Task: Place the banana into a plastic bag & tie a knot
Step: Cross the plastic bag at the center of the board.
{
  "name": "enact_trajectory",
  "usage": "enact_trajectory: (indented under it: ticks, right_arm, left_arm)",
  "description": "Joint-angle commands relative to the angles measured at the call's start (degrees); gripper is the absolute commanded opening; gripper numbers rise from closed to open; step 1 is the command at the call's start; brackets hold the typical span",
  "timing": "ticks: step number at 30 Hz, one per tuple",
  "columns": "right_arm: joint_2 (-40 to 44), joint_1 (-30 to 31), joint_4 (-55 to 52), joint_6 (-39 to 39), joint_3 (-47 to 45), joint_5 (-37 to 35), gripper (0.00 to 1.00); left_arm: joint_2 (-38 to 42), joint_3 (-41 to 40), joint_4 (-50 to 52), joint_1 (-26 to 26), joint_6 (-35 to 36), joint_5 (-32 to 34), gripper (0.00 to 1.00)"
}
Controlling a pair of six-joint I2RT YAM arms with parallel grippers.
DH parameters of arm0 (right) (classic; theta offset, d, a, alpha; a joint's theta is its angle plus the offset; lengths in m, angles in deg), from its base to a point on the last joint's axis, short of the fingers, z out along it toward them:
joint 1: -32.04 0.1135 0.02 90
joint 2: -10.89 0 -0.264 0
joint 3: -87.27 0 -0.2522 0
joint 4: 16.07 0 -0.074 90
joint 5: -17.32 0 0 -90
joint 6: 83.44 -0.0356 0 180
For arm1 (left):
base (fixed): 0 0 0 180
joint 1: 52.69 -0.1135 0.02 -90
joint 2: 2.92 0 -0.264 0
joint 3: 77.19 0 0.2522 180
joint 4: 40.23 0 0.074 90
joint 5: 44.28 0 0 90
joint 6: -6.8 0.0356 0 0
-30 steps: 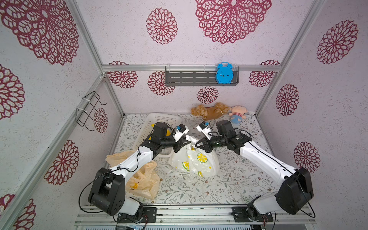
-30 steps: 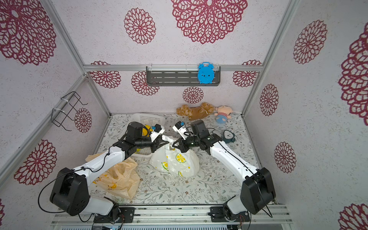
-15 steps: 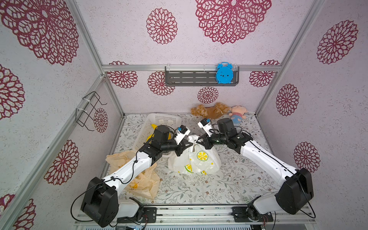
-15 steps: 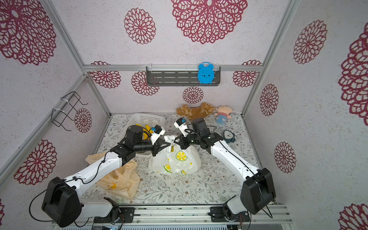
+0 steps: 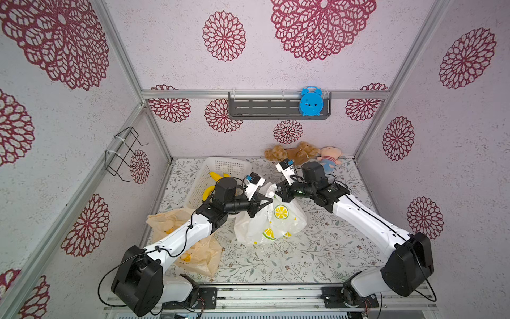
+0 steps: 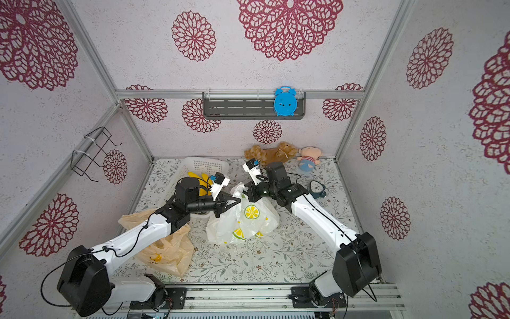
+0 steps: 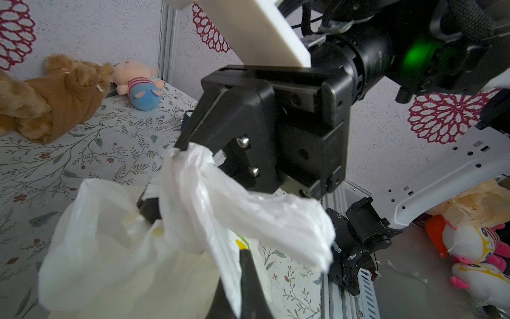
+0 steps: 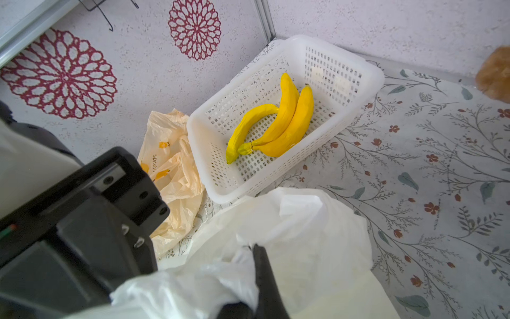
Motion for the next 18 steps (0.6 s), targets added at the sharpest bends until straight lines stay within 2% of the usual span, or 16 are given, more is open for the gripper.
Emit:
enact_trajectory:
  ticks: [1,8,13,15,18]
  right_arm:
    - [1.6,-0.4,6.3,-3.1,-0.2,-2.3,0.00]
    - [2.8,-0.4,14.4,-8.7,-2.9,3.4,0.00]
    - [4.0,-0.7,19.9,-12.1,-5.0,5.2,0.00]
    - [4.5,-1.1,21.7,-12.7,-5.8,6.1,0.00]
    - [5.5,-1.8,25.5,-13.5,-6.9,8.9,0.00]
  left_arm:
    - [-0.4,0.1,-1.6,1.6,-1.2,0.6,0.00]
    - [-0.1,-0.1,-2.5,4.3,-0.9,6.1,0.00]
    - [-0.6,-1.0,-3.7,6.5,-0.2,11.4,0.05]
    - [-0.7,-1.4,-3.7,7.5,0.4,13.8,0.08]
    - [-0.9,-2.2,-4.8,8.8,0.6,15.0,0.23]
